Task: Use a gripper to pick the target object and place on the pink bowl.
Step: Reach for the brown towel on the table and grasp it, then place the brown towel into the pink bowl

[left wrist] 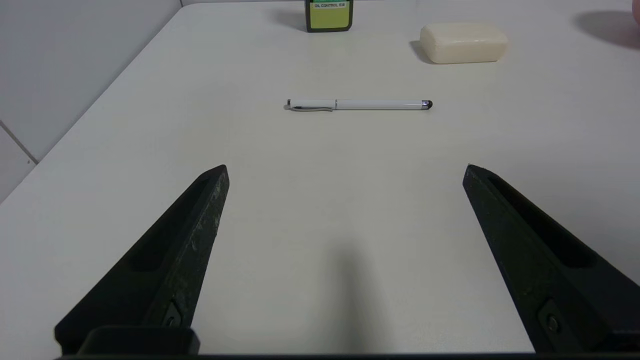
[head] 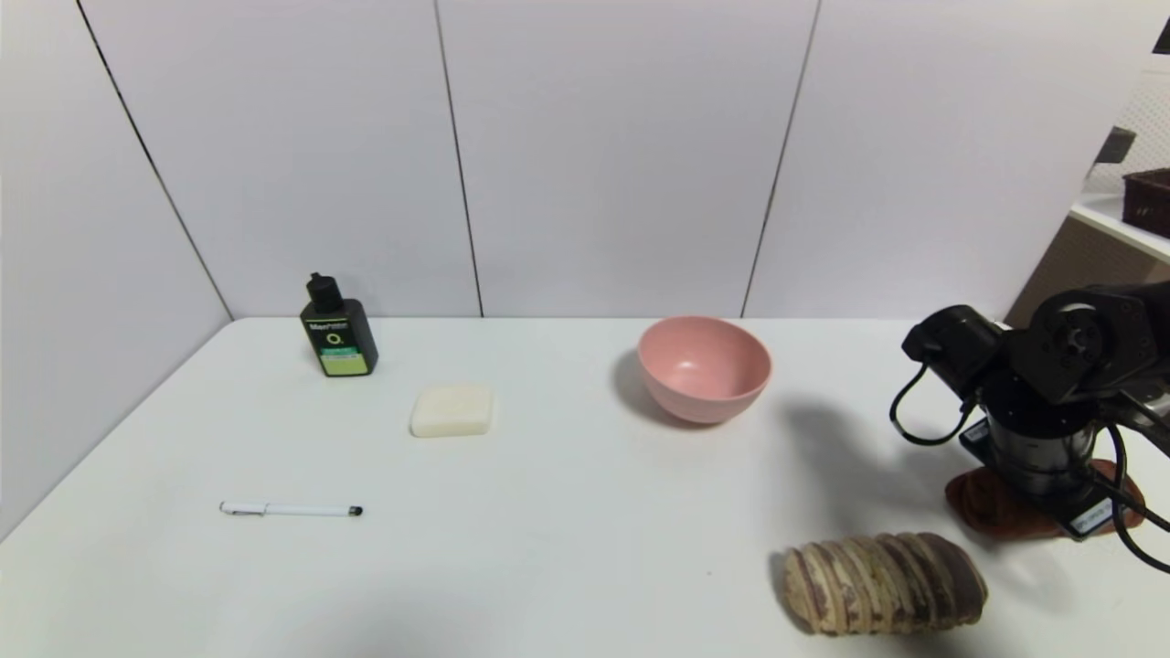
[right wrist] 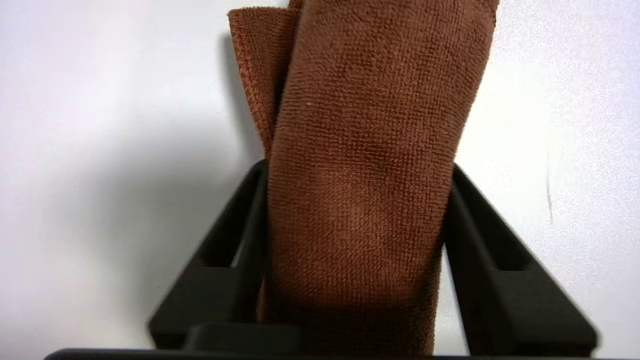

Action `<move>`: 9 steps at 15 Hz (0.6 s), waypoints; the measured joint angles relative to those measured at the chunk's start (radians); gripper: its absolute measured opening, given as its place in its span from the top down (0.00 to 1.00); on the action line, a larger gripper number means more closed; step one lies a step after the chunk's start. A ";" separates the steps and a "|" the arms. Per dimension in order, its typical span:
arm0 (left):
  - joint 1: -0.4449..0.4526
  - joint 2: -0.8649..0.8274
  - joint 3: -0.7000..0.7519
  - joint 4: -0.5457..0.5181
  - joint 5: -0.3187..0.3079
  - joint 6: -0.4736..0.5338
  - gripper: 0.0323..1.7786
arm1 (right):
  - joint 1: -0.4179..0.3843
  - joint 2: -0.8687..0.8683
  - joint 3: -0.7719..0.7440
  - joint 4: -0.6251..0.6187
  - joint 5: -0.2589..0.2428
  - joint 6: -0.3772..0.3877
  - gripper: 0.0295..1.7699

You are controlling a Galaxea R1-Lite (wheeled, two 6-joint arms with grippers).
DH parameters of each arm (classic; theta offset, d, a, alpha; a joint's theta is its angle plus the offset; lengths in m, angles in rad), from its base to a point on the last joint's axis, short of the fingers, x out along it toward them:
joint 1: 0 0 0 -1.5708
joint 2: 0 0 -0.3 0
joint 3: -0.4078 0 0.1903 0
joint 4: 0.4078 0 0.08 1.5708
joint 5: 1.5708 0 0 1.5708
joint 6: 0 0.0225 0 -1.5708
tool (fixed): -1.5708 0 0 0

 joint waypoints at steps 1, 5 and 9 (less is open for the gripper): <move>0.000 0.000 0.000 0.000 0.000 0.000 0.05 | 0.000 0.001 0.006 -0.001 0.003 0.000 0.52; 0.000 0.000 0.000 0.000 0.000 0.000 0.05 | -0.002 -0.010 0.016 -0.017 0.004 -0.017 0.84; 0.000 0.000 0.000 0.000 0.000 0.000 0.05 | -0.005 -0.059 0.004 -0.021 0.001 -0.081 0.84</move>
